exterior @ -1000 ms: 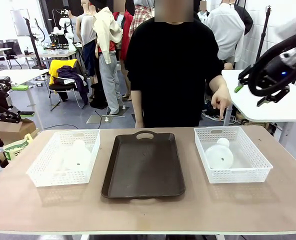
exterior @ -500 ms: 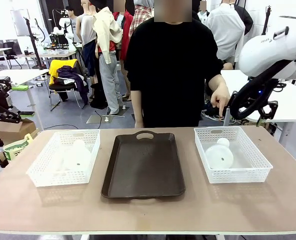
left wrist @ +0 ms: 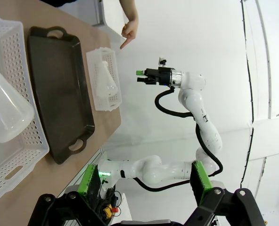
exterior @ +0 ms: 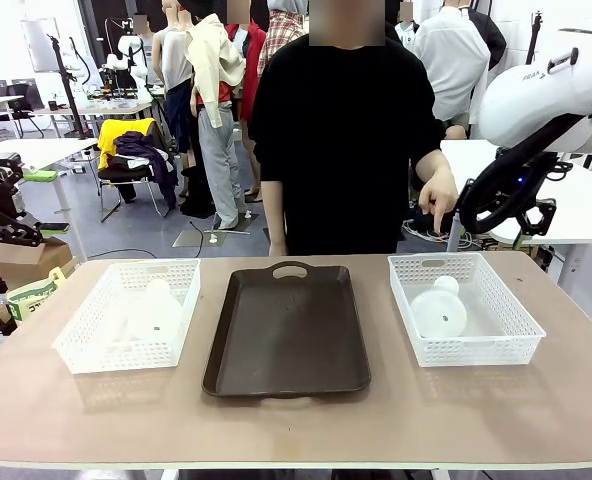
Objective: Prepare the laboratory tools.
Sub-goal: Pick up the Big flask that the person points to.
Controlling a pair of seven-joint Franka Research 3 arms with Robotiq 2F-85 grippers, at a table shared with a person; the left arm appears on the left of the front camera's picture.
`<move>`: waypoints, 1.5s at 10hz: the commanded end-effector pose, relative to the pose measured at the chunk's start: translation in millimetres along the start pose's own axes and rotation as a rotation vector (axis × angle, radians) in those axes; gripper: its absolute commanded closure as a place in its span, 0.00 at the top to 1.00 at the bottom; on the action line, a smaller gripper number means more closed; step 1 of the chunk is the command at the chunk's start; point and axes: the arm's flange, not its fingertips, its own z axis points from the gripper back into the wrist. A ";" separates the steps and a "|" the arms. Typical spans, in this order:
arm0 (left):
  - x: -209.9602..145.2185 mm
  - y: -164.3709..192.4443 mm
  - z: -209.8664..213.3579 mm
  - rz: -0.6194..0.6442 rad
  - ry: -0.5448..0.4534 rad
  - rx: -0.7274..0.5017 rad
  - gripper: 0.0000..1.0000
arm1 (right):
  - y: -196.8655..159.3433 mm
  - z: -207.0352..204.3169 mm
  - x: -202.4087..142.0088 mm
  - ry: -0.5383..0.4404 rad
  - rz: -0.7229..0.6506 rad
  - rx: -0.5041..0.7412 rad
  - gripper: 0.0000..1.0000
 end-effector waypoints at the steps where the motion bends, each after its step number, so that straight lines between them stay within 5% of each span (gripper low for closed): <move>1: -0.2 -1.1 1.6 -0.002 -0.003 -0.001 1.00 | 7.6 -15.2 -10.1 0.001 -0.003 -0.093 1.00; 6: -0.2 -1.1 1.6 -0.002 -0.003 -0.001 1.00 | 66.1 -74.9 -4.4 -0.010 -0.135 -0.237 1.00; 11: -0.2 -1.1 1.6 -0.002 -0.003 -0.001 1.00 | 63.9 -123.1 6.6 -0.090 -0.200 -0.129 1.00; 15: -0.2 -1.1 1.6 -0.002 -0.003 -0.001 1.00 | 61.7 -141.7 20.4 -0.119 -0.183 -0.168 1.00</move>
